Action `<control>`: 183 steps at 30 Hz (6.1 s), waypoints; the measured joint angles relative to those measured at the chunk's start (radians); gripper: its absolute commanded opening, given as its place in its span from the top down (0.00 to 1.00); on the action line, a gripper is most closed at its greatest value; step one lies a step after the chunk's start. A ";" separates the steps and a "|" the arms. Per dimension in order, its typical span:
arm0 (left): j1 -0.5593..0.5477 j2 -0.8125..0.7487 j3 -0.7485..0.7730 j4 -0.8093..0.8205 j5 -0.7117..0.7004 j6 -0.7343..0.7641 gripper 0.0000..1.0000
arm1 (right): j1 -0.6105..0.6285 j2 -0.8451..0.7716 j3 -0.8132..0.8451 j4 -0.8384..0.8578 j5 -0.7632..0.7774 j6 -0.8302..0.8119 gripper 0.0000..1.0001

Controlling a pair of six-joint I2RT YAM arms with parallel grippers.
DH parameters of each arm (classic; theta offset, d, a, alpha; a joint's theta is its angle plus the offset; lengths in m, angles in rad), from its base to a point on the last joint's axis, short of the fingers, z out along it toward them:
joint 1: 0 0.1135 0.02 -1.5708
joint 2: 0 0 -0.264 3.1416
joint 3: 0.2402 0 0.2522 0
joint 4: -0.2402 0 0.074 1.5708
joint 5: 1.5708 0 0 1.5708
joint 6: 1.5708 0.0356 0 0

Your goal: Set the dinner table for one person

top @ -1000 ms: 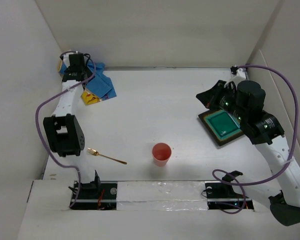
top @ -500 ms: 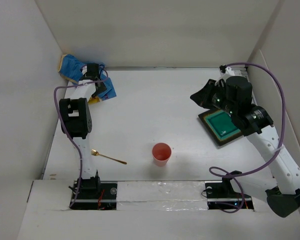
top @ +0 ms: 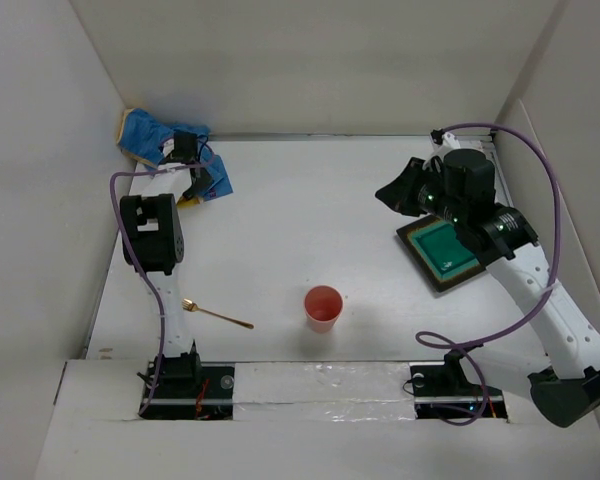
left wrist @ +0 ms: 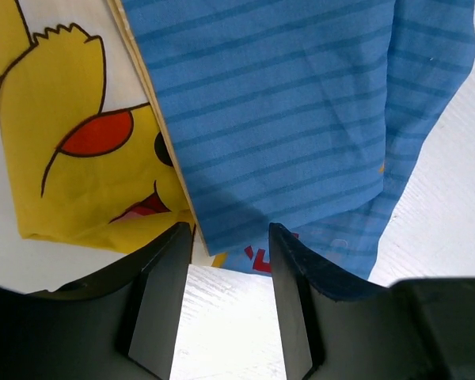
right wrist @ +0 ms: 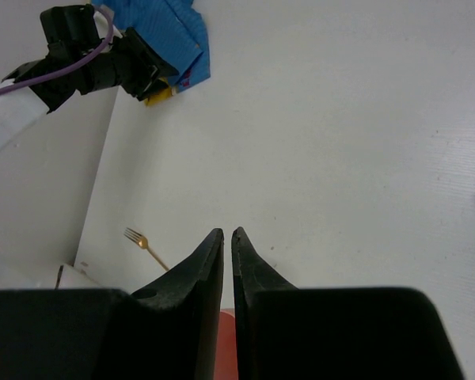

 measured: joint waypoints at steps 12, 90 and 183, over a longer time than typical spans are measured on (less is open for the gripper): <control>-0.008 0.032 -0.001 0.025 0.053 -0.005 1.00 | 0.000 0.016 0.000 0.006 -0.010 0.000 0.85; -0.360 -1.059 -0.578 -0.050 -0.026 0.052 1.00 | 0.120 1.122 0.439 0.148 0.355 0.242 1.00; 0.052 -0.935 -1.008 0.153 0.371 0.013 0.50 | -0.208 0.212 -0.558 0.266 0.018 0.142 0.44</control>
